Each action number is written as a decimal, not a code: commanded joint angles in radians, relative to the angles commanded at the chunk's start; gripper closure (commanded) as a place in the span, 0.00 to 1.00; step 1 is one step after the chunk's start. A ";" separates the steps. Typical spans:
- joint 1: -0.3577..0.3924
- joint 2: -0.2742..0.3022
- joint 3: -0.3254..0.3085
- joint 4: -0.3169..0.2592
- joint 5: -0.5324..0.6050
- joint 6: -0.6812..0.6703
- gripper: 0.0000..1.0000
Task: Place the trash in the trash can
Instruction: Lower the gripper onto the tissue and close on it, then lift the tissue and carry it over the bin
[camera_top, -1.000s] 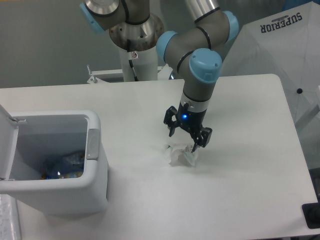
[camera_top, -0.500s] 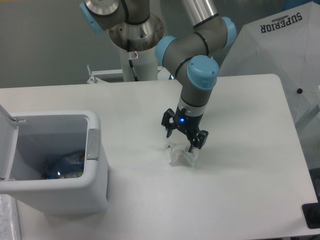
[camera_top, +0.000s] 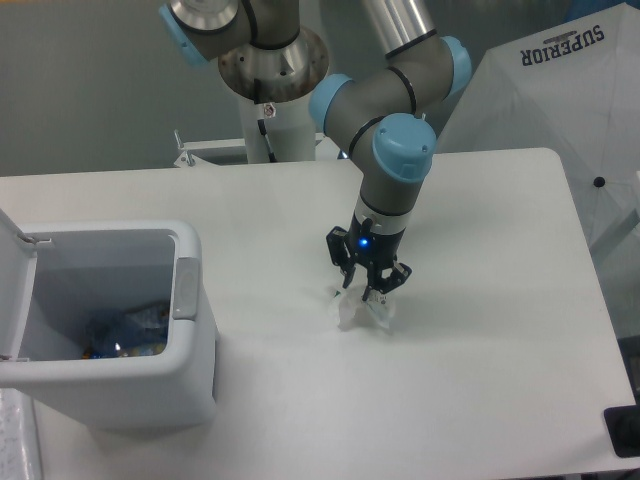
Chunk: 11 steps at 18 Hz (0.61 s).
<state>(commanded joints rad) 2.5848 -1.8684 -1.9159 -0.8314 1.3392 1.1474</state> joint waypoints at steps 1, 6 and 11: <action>-0.003 0.000 0.000 0.000 0.000 -0.011 0.84; -0.006 -0.002 0.015 0.000 -0.006 -0.084 0.94; -0.032 -0.035 0.096 0.002 -0.055 -0.230 0.94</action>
<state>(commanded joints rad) 2.5527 -1.9036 -1.8195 -0.8299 1.2841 0.9179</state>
